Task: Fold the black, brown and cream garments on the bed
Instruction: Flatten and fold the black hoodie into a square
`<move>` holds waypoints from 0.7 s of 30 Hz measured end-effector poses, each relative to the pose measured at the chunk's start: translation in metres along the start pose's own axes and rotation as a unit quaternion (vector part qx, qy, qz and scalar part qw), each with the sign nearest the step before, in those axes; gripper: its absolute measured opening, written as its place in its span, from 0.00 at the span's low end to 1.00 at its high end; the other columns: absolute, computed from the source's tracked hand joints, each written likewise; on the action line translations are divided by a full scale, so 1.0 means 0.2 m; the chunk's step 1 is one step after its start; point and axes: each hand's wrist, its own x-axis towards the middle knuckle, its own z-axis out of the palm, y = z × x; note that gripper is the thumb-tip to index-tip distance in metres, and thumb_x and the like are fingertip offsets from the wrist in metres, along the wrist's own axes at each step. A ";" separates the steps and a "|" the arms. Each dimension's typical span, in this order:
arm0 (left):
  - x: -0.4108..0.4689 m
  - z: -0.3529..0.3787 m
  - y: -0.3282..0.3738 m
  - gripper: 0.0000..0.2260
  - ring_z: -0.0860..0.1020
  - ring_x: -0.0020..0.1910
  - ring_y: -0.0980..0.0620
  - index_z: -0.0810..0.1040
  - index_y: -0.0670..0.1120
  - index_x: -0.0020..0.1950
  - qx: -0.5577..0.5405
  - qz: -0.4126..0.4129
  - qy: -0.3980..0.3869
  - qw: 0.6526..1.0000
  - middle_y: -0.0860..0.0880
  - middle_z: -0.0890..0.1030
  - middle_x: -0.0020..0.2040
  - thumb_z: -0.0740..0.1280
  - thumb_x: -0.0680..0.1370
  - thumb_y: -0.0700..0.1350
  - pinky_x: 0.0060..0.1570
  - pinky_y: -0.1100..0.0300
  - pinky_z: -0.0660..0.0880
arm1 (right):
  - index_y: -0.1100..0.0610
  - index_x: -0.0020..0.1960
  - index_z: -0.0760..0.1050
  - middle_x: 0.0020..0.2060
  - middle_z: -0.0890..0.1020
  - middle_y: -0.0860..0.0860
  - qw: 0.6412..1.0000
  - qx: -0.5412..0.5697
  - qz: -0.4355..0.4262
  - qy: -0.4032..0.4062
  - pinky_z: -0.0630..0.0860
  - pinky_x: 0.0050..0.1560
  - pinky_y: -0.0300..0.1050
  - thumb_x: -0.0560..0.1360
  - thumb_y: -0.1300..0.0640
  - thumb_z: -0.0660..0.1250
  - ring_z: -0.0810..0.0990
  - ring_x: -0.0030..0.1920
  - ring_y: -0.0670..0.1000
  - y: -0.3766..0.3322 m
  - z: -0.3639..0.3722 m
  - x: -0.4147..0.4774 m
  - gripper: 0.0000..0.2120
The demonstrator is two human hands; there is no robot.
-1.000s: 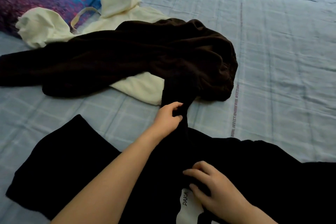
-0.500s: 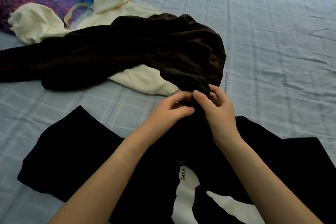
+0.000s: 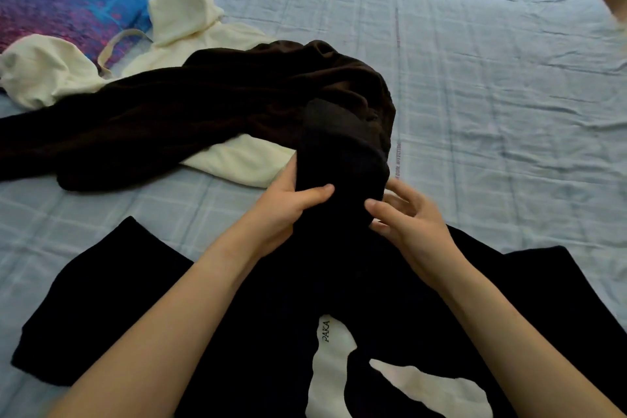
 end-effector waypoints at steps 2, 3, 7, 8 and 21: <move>0.07 -0.01 0.01 0.21 0.81 0.56 0.49 0.72 0.47 0.66 0.029 -0.020 0.012 0.999 0.45 0.82 0.58 0.68 0.75 0.31 0.55 0.58 0.77 | 0.50 0.59 0.77 0.52 0.85 0.55 0.998 -0.032 -0.041 0.045 0.82 0.50 0.48 0.74 0.58 0.73 0.85 0.52 0.55 -0.02 -0.03 0.01 0.15; 0.12 -0.01 0.01 0.20 0.82 0.53 0.46 0.72 0.46 0.64 0.041 -0.033 0.026 0.998 0.42 0.83 0.57 0.70 0.75 0.33 0.54 0.54 0.78 | 0.49 0.58 0.75 0.51 0.84 0.56 0.994 -0.048 -0.057 0.081 0.82 0.45 0.46 0.74 0.59 0.73 0.86 0.49 0.55 -0.03 -0.06 0.03 0.15; 0.27 0.00 -0.01 0.23 0.84 0.48 0.43 0.65 0.52 0.59 0.039 -0.034 0.081 0.995 0.39 0.84 0.51 0.73 0.74 0.35 0.49 0.51 0.81 | 0.38 0.61 0.67 0.51 0.81 0.58 0.983 -0.081 -0.106 0.129 0.80 0.39 0.43 0.76 0.62 0.71 0.86 0.44 0.56 -0.09 -0.17 0.12 0.24; 0.30 0.00 -0.03 0.23 0.84 0.49 0.44 0.67 0.54 0.59 0.049 -0.019 0.055 0.997 0.41 0.84 0.50 0.73 0.73 0.35 0.48 0.53 0.81 | 0.38 0.63 0.69 0.52 0.81 0.56 0.983 -0.109 -0.116 0.091 0.80 0.42 0.42 0.76 0.63 0.71 0.85 0.47 0.55 -0.10 -0.20 0.14 0.26; 1.03 0.09 0.45 0.23 0.79 0.53 0.64 0.80 0.51 0.59 0.356 0.187 -0.030 0.915 0.57 0.81 0.55 0.72 0.69 0.31 0.50 0.72 0.73 | 0.46 0.55 0.81 0.52 0.83 0.48 0.924 -0.306 -0.203 0.108 0.78 0.53 0.40 0.68 0.66 0.75 0.82 0.52 0.48 -0.56 -0.42 0.76 0.21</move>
